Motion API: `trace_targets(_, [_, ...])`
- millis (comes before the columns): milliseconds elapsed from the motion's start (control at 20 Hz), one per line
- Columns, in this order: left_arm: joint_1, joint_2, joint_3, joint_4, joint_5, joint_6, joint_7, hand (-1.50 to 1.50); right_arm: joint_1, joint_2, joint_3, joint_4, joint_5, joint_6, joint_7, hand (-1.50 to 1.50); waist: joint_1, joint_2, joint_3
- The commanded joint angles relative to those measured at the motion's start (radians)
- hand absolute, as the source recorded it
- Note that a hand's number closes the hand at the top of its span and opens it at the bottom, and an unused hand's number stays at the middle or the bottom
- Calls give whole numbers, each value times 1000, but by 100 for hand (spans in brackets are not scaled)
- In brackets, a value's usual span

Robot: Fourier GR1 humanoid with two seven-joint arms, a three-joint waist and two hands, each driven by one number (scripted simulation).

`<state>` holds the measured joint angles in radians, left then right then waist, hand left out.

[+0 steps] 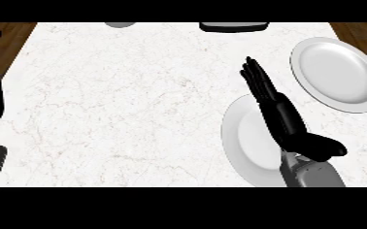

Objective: Pick the lemon from the plate and place it in the plate

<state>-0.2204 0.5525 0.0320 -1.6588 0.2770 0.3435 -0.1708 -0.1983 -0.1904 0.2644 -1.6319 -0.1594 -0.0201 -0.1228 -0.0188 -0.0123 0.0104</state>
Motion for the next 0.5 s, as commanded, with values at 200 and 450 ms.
trace_targets(200, [190, -139, -214, 175, 48, -65, 213, 0, -203, -246, -151, 11, -66, 230, -19, 150, 19, 40, -12])
trace_targets(450, [217, -224, -316, 210, 91, -110, 302, 0, -195, -407, -313, 213, 133, 116, -168, -150, 12, 39, -7])
